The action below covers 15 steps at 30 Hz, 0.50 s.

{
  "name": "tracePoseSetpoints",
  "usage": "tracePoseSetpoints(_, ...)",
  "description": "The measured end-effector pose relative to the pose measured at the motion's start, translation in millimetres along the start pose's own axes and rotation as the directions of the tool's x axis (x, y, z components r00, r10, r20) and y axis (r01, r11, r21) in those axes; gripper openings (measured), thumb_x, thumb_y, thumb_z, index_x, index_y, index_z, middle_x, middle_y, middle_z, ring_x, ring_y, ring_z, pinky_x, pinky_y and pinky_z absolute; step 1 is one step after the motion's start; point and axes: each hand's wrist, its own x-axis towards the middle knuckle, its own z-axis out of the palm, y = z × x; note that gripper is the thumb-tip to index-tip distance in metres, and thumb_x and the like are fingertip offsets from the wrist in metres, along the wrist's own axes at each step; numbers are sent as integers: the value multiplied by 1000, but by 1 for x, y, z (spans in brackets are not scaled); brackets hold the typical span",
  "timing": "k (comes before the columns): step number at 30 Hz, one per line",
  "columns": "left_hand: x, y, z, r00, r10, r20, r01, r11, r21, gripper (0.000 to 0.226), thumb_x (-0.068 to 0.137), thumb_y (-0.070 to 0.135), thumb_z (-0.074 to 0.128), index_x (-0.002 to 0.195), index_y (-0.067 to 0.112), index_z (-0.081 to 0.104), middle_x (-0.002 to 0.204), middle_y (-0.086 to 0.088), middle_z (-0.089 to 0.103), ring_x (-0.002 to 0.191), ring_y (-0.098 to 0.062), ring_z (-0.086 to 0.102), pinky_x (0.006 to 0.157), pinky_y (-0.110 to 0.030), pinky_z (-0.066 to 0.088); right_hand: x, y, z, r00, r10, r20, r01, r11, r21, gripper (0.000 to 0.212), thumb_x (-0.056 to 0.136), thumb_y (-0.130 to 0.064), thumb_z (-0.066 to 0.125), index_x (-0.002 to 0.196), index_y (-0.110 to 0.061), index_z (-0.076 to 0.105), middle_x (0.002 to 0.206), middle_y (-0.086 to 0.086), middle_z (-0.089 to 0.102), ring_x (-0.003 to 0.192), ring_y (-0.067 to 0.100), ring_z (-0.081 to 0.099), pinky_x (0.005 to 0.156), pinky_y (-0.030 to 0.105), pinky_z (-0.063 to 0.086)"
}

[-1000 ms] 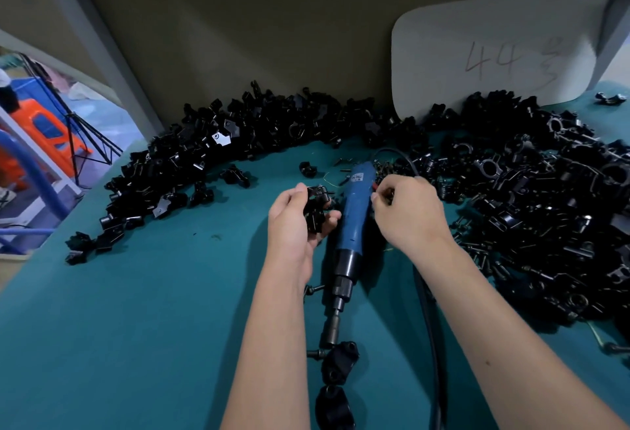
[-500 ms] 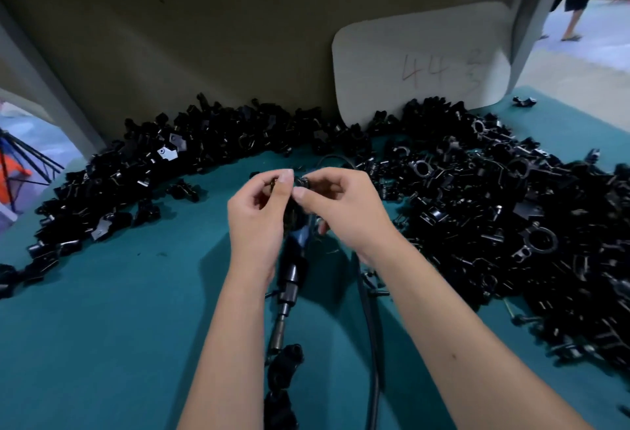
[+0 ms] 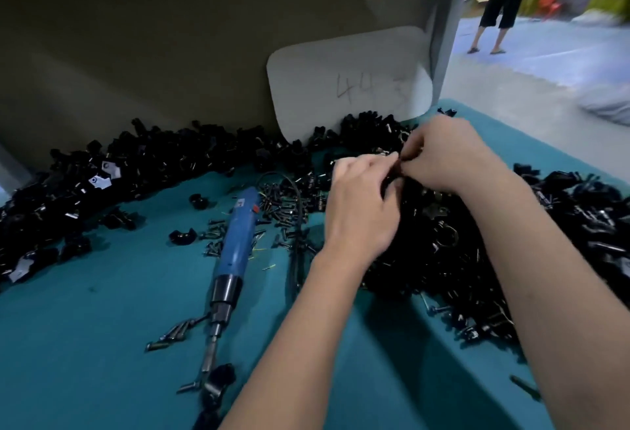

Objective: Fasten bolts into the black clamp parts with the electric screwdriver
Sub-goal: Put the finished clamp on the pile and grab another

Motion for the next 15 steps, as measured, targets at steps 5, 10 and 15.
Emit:
tracePoseSetpoints(5,-2,11,20,994,-50,96,36,990,139,20,100,19,53,106,16,72,93,-3,68,108,-25,51,89,-42,48,7,16,-4,981,50,186,-40,998,-56,13,82,-18,78,71,-25,76,79,0,74,78,19,63,70,26,46)
tracePoseSetpoints(10,4,-8,20,993,-111,31,109,993,47,23,99,18,55,109,10,74,105,-6,69,114,-24,48,98,-35,44,37,10,3,999,31,-5,-31,999,25,26,86,-11,68,63,-24,68,79,3,73,80,25,66,68,26,44)
tracePoseSetpoints(15,29,-41,13,959,-275,-64,280,955,96,24,99,18,52,94,17,76,99,-1,69,106,-22,49,91,-30,43,96,-10,20,991,-12,132,36,983,-178,26,88,-7,53,97,-9,77,101,15,74,87,35,69,78,36,60)
